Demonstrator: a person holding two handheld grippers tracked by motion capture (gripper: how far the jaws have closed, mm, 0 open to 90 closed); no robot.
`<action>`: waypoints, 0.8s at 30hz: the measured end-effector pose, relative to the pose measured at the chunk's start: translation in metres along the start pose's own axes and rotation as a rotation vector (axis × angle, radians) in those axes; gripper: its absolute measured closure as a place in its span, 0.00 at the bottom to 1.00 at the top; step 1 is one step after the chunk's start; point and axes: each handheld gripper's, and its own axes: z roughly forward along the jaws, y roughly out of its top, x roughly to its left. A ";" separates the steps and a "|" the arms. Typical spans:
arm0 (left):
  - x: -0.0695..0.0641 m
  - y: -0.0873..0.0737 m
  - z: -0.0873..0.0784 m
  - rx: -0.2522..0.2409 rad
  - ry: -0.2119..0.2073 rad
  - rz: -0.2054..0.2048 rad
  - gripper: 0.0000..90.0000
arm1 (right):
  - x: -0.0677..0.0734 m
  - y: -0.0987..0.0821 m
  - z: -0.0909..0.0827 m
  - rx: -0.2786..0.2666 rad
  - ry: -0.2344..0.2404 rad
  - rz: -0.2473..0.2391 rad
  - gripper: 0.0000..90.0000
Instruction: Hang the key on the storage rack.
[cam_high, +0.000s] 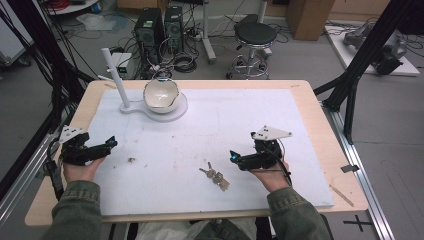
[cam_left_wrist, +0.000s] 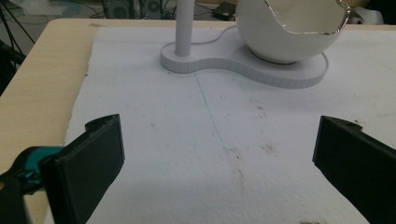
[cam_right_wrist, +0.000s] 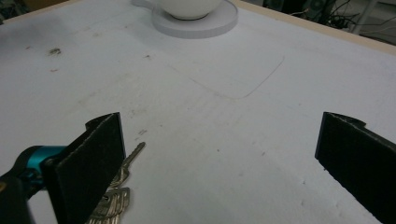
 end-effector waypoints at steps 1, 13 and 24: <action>0.000 0.000 0.000 0.002 0.000 0.001 0.03 | 0.001 0.000 0.001 0.004 0.006 0.003 0.01; -0.002 0.000 -0.001 0.008 0.000 0.006 0.03 | 0.021 0.008 0.014 0.050 0.083 -0.013 0.01; -0.002 0.000 -0.001 0.015 0.002 0.014 0.03 | 0.030 0.012 0.023 0.088 0.121 -0.030 0.01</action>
